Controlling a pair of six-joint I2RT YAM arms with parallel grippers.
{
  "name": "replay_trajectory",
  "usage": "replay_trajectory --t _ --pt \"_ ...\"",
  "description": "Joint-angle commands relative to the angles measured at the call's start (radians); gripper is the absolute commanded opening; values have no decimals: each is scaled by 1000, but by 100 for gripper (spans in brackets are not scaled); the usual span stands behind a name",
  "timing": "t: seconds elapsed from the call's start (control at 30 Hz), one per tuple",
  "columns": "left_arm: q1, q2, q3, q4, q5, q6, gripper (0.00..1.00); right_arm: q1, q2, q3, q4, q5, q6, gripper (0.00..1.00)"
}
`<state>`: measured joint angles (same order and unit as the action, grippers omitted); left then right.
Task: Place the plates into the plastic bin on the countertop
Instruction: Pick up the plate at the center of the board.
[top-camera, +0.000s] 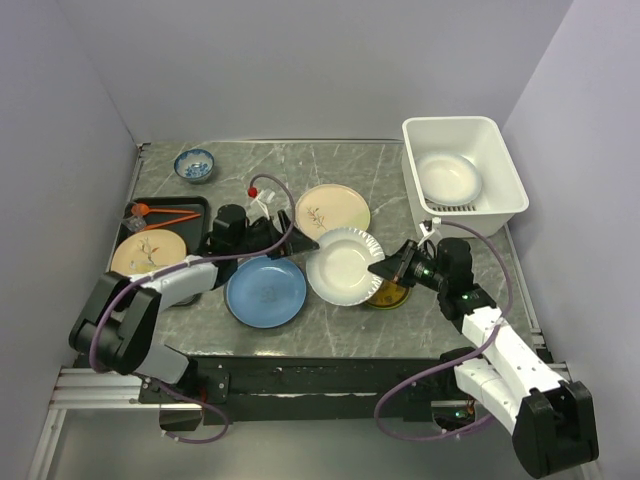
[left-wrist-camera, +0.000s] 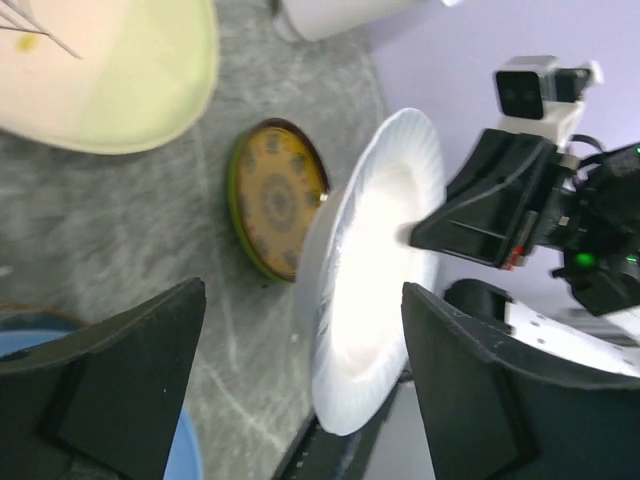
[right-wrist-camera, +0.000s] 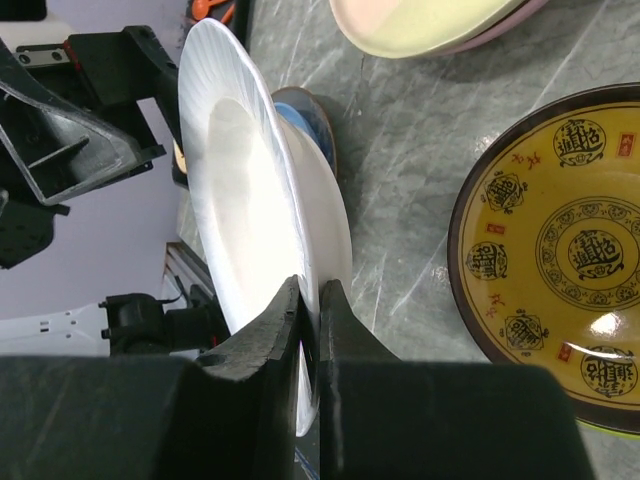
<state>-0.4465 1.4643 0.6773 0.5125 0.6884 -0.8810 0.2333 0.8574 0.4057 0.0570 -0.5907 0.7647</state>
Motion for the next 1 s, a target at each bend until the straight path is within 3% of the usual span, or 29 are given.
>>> replay_trajectory --t 0.0,0.17,0.37,0.67,0.97 --pt "-1 -105 67 -159 -156 112 85 6 -3 56 101 -40 8 0" --pt "-1 -197 93 -409 -466 151 91 6 32 59 121 -61 -1 0" --pt "-1 -259 56 -493 -628 133 95 6 60 45 136 -78 -5 0" --pt "-1 -176 34 -355 -575 76 96 6 -37 10 89 -31 16 0" --pt "-17 -128 16 -336 -555 60 96 6 -92 15 20 -8 2 0"
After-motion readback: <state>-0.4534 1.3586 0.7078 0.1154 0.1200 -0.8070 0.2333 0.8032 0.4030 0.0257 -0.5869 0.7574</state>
